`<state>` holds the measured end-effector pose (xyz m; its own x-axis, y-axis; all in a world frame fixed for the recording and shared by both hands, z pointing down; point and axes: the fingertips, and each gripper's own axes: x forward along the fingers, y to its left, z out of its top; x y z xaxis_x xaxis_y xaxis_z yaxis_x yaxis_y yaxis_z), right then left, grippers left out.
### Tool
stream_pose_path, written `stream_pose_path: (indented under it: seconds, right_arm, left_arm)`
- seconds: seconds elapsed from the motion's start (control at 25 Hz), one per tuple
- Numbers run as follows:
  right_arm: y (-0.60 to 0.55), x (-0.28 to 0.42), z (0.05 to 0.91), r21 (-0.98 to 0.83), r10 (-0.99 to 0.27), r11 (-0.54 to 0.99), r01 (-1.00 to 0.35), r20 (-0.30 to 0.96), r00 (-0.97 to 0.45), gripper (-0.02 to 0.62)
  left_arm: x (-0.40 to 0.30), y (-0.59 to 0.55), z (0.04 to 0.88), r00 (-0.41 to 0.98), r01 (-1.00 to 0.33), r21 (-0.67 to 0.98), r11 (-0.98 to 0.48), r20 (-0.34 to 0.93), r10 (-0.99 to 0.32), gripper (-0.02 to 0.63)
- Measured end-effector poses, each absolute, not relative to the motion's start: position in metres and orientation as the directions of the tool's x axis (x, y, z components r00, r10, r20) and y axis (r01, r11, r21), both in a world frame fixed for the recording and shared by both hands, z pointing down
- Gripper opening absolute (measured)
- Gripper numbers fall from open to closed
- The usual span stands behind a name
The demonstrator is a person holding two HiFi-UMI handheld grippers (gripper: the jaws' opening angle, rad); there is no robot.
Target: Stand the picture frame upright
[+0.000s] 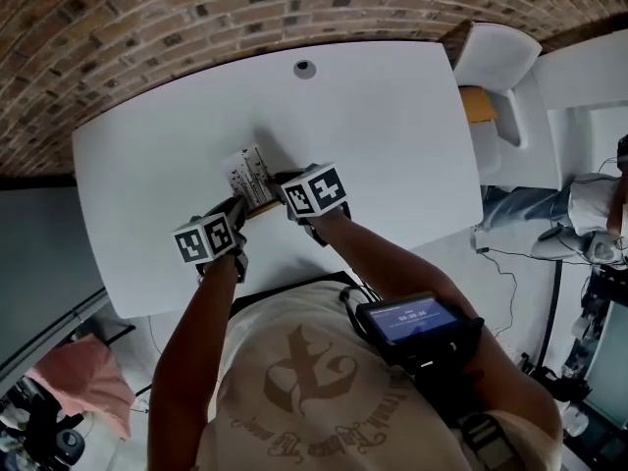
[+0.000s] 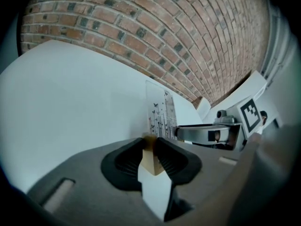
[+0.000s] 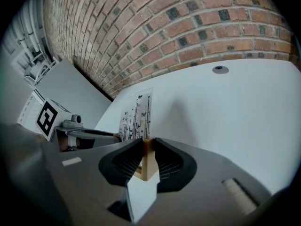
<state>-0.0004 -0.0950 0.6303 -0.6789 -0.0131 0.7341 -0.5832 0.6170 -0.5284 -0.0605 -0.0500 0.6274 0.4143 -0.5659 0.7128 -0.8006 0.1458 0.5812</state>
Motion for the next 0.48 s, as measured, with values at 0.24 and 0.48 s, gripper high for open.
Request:
stream_pose_path:
  seconds: [0.24,0.48]
  right_arm:
    - [-0.116,-0.008,0.623,-0.517,-0.048,0.639,-0.569,0.712,-0.7,0.089]
    - [-0.134,-0.011,0.618,-0.522,-0.072,0.644,-0.56,0.687,-0.723,0.087]
  left_arm:
    - [-0.068,-0.071,0.621,0.399,-0.816,0.566,0.114,0.696,-0.598,0.103]
    - [-0.073,-0.09,0.616,0.389,-0.833,0.547,0.08,0.682,-0.619,0.101]
